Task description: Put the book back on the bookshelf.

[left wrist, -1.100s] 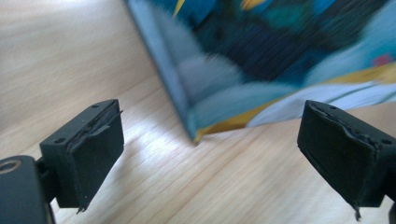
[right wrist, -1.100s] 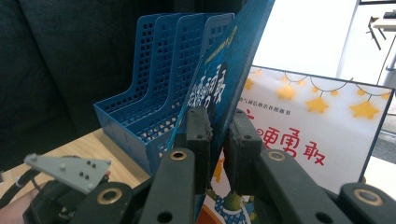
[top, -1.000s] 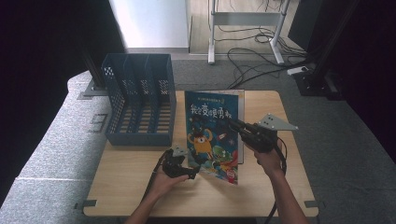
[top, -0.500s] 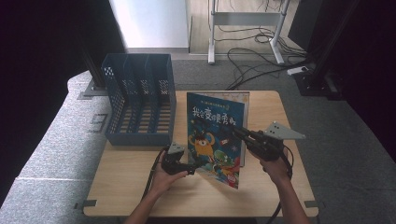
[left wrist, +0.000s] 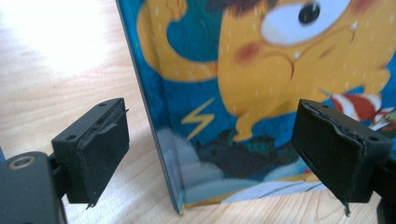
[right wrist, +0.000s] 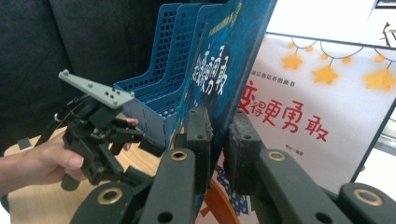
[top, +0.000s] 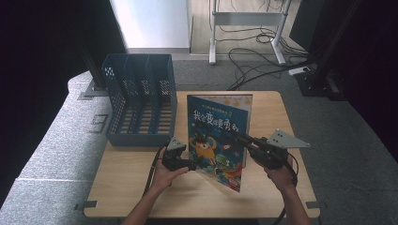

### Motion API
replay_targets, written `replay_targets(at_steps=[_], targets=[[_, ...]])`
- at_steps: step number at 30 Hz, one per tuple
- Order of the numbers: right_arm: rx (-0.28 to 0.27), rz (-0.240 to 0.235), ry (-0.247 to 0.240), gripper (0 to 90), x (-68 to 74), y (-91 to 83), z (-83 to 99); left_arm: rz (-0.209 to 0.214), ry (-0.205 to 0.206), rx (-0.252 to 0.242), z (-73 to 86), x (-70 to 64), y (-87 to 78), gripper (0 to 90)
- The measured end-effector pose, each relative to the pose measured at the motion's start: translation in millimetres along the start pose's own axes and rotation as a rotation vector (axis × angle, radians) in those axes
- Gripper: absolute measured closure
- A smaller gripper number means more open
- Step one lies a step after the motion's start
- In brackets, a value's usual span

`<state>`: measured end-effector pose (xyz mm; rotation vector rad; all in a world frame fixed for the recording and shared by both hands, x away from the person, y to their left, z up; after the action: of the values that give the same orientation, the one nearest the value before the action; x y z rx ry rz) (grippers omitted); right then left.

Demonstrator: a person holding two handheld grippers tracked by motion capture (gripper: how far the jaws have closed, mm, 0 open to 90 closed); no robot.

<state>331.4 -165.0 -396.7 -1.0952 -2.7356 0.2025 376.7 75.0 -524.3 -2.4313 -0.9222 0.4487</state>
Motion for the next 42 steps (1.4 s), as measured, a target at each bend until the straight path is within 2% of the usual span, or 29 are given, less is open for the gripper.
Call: replay_targets(at_steps=[4, 15, 28, 32, 37, 42], targets=[[0.001, 0.0, 0.001, 80.1, 0.3, -2.8, 2.6, 0.001, -0.006, -0.038, -8.4, 2.4, -2.1, 11.9], [0.003, 0.005, -0.01, 79.6, 1.5, -7.0, 6.1, 0.003, -0.011, -0.086, -26.0, 12.0, -5.4, 14.0], [0.017, 0.005, -0.012, 78.9, -2.6, -9.3, 9.6, 0.049, 0.039, -0.14, -49.7, 8.4, -10.1, 18.0], [0.023, 0.012, -0.011, 77.9, -4.8, -10.7, 11.9, 0.063, 0.046, -0.163, -52.6, 6.4, -11.2, 21.4], [0.04, 0.034, -0.021, 75.7, -10.8, -10.6, 17.4, 0.047, 0.06, -0.168, -52.3, 6.7, -13.9, 27.6], [0.055, 0.049, -0.019, 73.4, -16.4, -9.5, 24.4, 0.022, 0.09, -0.213, -46.7, 5.1, -19.3, 36.7]])
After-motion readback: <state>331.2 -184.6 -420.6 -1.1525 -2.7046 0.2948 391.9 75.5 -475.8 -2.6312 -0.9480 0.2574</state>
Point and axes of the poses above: each handheld gripper's, and its own axes: y roughly forward along the jaws, z roughly out of its underside, x roughly to its left, the point moved 6 cm from there along y, roughly forward along the jaws, and after that the axes turned 5 degrees about y, right-handed, at the moved point
